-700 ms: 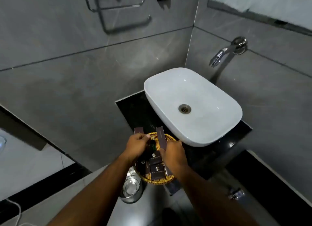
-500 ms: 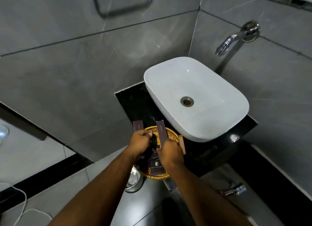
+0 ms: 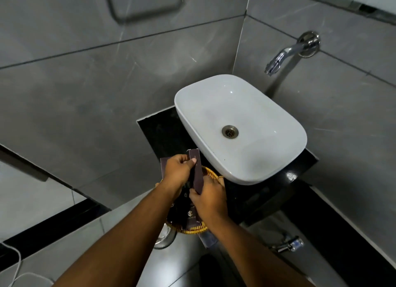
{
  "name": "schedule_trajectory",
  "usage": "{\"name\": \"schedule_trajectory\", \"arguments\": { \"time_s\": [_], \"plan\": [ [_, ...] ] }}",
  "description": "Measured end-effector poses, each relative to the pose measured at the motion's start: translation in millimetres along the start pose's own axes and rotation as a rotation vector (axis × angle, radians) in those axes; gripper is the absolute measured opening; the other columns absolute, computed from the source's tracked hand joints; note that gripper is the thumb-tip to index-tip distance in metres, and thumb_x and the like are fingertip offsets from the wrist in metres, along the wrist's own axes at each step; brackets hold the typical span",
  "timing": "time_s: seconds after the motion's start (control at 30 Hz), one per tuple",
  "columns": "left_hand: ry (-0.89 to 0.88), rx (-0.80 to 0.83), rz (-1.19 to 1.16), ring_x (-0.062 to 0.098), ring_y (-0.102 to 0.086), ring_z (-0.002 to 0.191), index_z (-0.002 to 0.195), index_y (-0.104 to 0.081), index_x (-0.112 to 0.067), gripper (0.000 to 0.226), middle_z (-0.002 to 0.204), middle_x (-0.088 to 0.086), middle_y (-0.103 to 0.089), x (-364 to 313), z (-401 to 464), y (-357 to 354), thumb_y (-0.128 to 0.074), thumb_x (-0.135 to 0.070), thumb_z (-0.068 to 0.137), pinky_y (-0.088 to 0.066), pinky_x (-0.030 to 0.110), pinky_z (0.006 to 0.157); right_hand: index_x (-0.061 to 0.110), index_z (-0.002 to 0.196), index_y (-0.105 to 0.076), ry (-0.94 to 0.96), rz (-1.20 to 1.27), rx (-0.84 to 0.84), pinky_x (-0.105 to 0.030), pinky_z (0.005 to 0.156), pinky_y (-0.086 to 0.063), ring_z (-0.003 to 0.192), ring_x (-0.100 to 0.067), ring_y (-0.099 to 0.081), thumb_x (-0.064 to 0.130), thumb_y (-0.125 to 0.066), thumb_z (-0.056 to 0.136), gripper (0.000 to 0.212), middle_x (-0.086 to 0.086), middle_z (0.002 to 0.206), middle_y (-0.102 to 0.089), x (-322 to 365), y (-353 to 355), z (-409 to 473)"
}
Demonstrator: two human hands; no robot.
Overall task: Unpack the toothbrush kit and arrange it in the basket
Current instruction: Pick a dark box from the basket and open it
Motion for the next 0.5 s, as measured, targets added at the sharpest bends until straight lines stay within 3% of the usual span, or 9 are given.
{"name": "schedule_trajectory", "arguments": {
  "time_s": [0.1, 0.23, 0.3, 0.37, 0.5],
  "plan": [
    [-0.095, 0.06, -0.041, 0.025, -0.066, 0.08, 0.089, -0.071, -0.012, 0.007, 0.086, 0.016, -0.069, -23.2, -8.4, 2.2, -0.069, -0.017, 0.085, -0.056, 0.039, 0.073, 0.017, 0.105, -0.061, 0.05, 0.137, -0.022, -0.038, 0.081, -0.056, 0.093, -0.02, -0.062, 0.038, -0.072, 0.077, 0.037, -0.002, 0.099, -0.069, 9.1, 15.8, -2.3],
    [-0.229, 0.136, -0.051, 0.024, -0.065, 0.08, 0.092, -0.071, -0.013, 0.009, 0.086, 0.015, -0.069, -57.5, -24.7, 11.3, -0.069, -0.017, 0.084, -0.055, 0.048, 0.084, 0.024, 0.109, -0.064, 0.076, 0.415, 0.03, -0.025, 0.074, -0.058, 0.086, -0.007, -0.068, 0.038, -0.074, 0.077, 0.036, 0.007, 0.094, -0.071, 24.2, 50.4, 1.2],
    [-0.314, 0.193, -0.052, 0.024, -0.066, 0.082, 0.1, -0.07, -0.007, 0.015, 0.091, 0.018, -0.071, -76.6, -35.6, 17.6, -0.066, -0.013, 0.086, -0.054, 0.044, 0.083, 0.028, 0.099, -0.069, 0.079, 0.548, -0.025, -0.02, 0.073, -0.057, 0.085, -0.009, -0.07, 0.033, -0.071, 0.082, 0.017, 0.01, 0.089, -0.071, 39.0, 79.5, 10.0],
    [-0.381, 0.257, -0.018, 0.026, -0.069, 0.089, 0.107, -0.069, -0.006, 0.021, 0.101, 0.021, -0.074, -93.2, -48.7, 22.8, -0.065, -0.012, 0.088, -0.054, 0.041, 0.086, 0.034, 0.088, -0.069, 0.109, 0.633, -0.079, -0.029, 0.074, -0.059, 0.082, -0.011, -0.071, 0.028, -0.066, 0.087, 0.007, 0.007, 0.089, -0.074, 60.0, 111.4, 20.8],
    [-0.444, 0.346, 0.051, 0.034, -0.068, 0.108, 0.119, -0.067, -0.015, 0.029, 0.115, 0.018, -0.073, -111.5, -69.2, 33.0, -0.062, -0.016, 0.091, -0.052, 0.049, 0.098, 0.02, 0.109, -0.071, 0.259, 0.64, -0.019, -0.031, 0.068, -0.062, 0.083, -0.012, -0.069, 0.017, -0.064, 0.09, 0.02, -0.002, 0.106, -0.073, 100.5, 157.1, 35.6]
  ]
}}
Point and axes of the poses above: each hand's wrist, its own z-axis towards the middle knuckle, its own y-axis out of the back of the hand, x = y × z, the point moved 3 cm from there along z, towards the middle knuckle
